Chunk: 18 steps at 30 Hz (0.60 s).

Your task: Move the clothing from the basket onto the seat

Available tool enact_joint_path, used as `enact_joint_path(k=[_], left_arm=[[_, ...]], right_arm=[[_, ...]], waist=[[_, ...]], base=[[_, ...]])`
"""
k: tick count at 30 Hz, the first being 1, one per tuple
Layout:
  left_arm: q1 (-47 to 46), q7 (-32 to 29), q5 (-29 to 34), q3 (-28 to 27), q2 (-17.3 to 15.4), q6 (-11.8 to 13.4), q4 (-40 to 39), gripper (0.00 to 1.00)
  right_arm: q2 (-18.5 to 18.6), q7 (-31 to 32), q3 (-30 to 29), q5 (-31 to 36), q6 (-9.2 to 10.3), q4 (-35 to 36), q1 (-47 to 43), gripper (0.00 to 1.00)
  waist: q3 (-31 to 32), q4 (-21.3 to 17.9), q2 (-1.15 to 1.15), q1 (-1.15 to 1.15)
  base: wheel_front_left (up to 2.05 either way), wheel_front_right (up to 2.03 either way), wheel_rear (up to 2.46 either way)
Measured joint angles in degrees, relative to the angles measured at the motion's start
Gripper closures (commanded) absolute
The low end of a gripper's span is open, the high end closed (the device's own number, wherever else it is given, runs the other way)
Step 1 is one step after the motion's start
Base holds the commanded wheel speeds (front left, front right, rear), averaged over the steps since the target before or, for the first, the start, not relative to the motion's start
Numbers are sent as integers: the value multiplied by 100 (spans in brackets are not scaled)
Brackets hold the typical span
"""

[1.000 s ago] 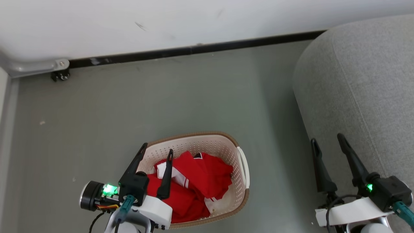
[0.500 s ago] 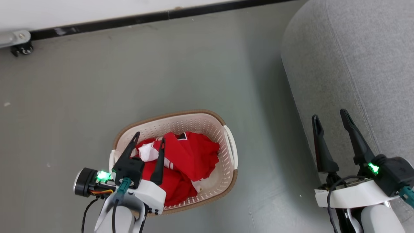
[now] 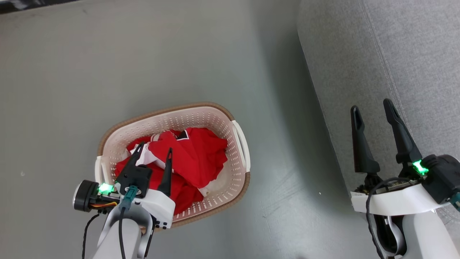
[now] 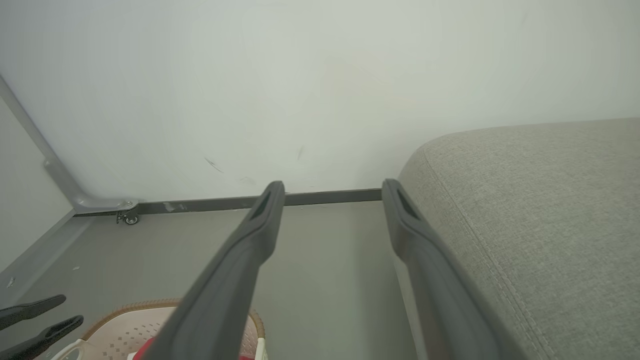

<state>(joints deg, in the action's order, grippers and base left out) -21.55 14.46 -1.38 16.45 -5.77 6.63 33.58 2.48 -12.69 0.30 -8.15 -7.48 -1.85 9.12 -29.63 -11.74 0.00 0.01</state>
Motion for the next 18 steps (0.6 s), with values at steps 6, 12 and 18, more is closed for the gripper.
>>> enact_joint_path(k=[6,12,18], left_arm=[[-160,0,0,-45,-44,0,210,0],[-298,0,-3,-81,-81,1,460,0],[-464,0,-11,-115,-96,2,742,0]], right_arm=[[0,-52,35,-44,0,-11,175,0],[0,-93,99,-103,0,-37,285,0],[0,-100,200,-182,0,-96,472,0]], waist=[[-258,-143,0,0],[-502,-273,0,0],[-811,-421,0,0]], base=[[0,0,0],[0,0,0],[0,0,0]])
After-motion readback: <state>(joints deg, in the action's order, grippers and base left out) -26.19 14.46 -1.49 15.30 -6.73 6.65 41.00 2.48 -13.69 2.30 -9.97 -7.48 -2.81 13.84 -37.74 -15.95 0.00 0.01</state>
